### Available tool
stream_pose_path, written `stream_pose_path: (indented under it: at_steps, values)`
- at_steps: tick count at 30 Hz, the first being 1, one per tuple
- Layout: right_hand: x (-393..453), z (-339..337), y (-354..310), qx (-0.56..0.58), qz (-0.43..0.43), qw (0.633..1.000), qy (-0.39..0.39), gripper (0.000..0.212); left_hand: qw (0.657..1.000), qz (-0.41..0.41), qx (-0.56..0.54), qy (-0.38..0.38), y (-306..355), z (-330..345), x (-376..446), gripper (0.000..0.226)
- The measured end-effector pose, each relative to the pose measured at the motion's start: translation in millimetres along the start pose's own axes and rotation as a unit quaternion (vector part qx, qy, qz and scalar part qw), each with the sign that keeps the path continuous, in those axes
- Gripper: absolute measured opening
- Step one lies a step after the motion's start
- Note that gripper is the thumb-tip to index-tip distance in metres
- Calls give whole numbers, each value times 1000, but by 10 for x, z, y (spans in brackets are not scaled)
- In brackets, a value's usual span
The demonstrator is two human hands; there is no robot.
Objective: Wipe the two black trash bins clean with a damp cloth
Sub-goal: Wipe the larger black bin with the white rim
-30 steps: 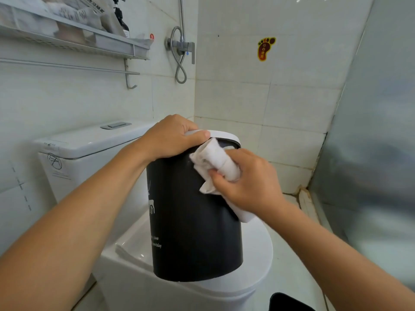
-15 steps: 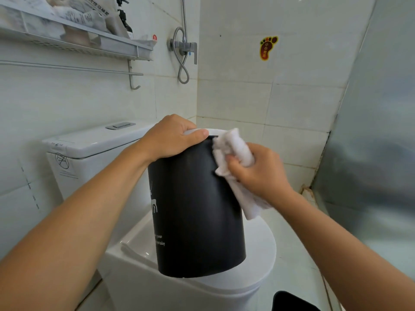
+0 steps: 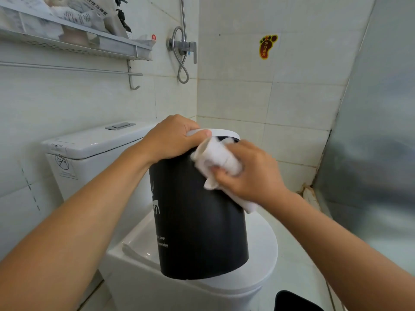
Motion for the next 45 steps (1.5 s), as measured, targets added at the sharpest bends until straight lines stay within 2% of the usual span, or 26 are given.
stream_pose_path:
  at_steps: [2,4,8,10,12,15,19,22,25,29,32,36,40,45]
  values:
    - [105,-32,318,44,96,994,10,31,1000,-4,-6,6,-19,-13,-1,59]
    - [96,-14,342,42,114,992,18,30,1000,-7,-8,4,-28,-9,2,59]
    - [-219,34,-109,-5,-8,1000,-1,39,1000,-10,-19,1,-67,-24,-36,63]
    - [-377,104,-200,-12,-39,999,-17,40,1000,-13,-19,-1,-103,-43,-62,54]
    - [-457,127,-166,-6,-26,1000,-8,44,1000,-2,-11,-8,-107,-71,-72,34]
    - [-511,145,-157,-15,-25,1000,0,47,999,4,26,-30,-62,-94,-38,42]
    - [-583,134,-232,-8,-30,1000,1,50,992,-12,117,-39,64,-128,32,39]
    - [-615,180,-330,1,-44,999,-12,51,992,-24,122,-36,198,-58,93,43]
    - [-578,151,-224,33,-2,999,-15,47,986,-30,160,-27,273,54,132,51]
    - [-503,-144,269,154,132,977,58,16,991,-42,122,20,190,-19,128,53]
    - [-472,-382,585,191,187,956,119,19,995,-36,81,43,122,-55,110,57]
    - [-518,-337,868,233,232,935,133,25,998,-33,-17,52,10,-12,120,58]
    - [-529,-278,931,259,238,925,146,32,997,-18,-55,59,12,74,135,56]
    - [-423,-326,667,200,176,954,135,16,998,-9,-65,27,66,146,180,55]
Point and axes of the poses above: each hand's wrist, its own x-axis towards the middle knuckle, its own z-axis out of the palm, y = z × x, the point moved 10 cm from there along x, towards the middle knuckle, and after that the axes turned 4 degrees about -y, right-handed, at the moved point
